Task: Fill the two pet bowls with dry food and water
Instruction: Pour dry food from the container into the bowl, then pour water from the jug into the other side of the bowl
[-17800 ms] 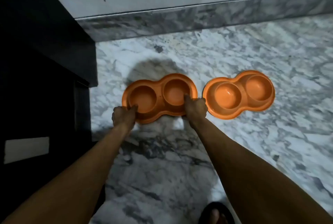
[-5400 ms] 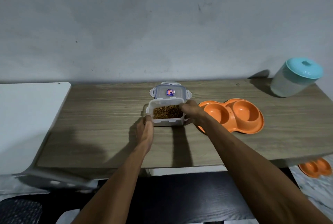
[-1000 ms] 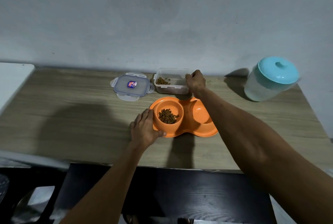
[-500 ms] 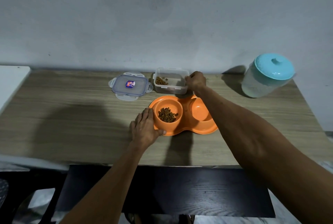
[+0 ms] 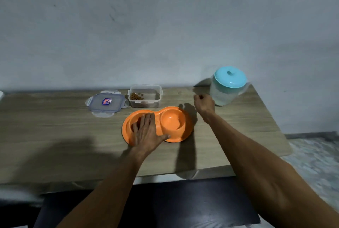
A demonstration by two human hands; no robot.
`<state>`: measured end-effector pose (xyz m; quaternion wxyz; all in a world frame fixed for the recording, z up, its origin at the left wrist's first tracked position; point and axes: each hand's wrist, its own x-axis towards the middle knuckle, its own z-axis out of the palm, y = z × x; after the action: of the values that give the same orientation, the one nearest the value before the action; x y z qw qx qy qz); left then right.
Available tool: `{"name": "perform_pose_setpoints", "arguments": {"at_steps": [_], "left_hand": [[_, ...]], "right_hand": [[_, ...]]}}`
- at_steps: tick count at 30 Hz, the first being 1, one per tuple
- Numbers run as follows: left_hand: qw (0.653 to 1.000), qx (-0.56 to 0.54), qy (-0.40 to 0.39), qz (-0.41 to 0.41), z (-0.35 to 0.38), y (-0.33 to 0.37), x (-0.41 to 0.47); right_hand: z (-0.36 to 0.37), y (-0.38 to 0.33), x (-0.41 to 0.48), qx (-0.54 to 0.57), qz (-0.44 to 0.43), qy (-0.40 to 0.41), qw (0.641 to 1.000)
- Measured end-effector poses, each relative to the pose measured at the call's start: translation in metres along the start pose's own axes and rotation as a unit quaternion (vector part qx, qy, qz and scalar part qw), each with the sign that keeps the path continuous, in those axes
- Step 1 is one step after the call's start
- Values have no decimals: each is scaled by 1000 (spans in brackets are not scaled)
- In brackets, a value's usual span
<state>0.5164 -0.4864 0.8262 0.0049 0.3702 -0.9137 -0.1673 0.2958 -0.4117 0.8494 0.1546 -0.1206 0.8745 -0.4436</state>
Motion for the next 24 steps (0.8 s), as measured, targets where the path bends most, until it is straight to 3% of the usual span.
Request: {"name": "perform_pose_setpoints", "arguments": {"at_steps": [7,14,20,24], "left_hand": [[999,-14,-11,-47,18,41,15],[998,-9,-16,-67,29,48,22],[997,-16,-2,-71,36,43,25],[998,-6,24,-54,38,42,23]], "right_hand": [[-79,52,30,56,65,128,988],[-113,43,83,162,119,212,956],[-115,32,109,267,138,136,944],[-112,40,122,307,135,133,933]]}}
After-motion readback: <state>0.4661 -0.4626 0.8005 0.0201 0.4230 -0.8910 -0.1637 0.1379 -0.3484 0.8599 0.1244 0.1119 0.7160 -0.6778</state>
